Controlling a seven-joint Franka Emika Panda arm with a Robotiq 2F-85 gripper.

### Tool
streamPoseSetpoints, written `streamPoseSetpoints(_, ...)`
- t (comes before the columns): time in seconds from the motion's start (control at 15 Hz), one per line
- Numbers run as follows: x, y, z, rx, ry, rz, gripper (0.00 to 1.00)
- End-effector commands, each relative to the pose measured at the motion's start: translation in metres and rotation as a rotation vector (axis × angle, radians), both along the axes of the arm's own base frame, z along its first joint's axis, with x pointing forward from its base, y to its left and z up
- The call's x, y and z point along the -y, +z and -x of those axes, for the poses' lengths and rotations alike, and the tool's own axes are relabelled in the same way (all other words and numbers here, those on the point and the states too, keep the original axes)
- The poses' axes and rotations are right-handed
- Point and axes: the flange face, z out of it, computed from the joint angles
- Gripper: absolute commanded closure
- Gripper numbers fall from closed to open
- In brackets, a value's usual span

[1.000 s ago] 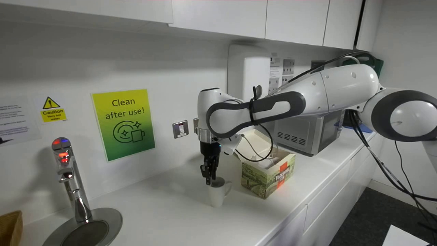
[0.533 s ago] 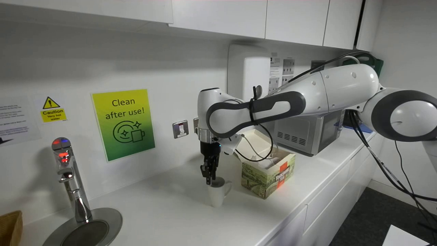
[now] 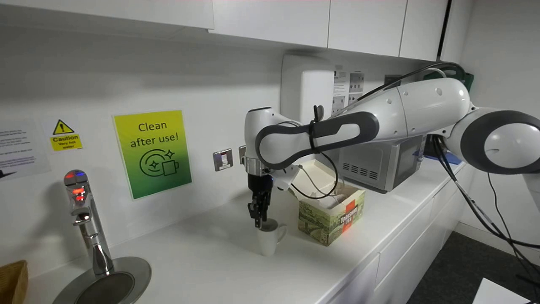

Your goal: Move the teabag from the cup to the box

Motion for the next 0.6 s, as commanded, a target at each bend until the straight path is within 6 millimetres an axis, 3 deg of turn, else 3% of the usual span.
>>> streamPoseSetpoints(0.0,0.0072,0.0136,0.0156,-0.010,0.028,0.010,0.57)
streamPoseSetpoints(0.53,0.0163,0.0050,0.0252,-0.027,0.019,0.023,0.55)
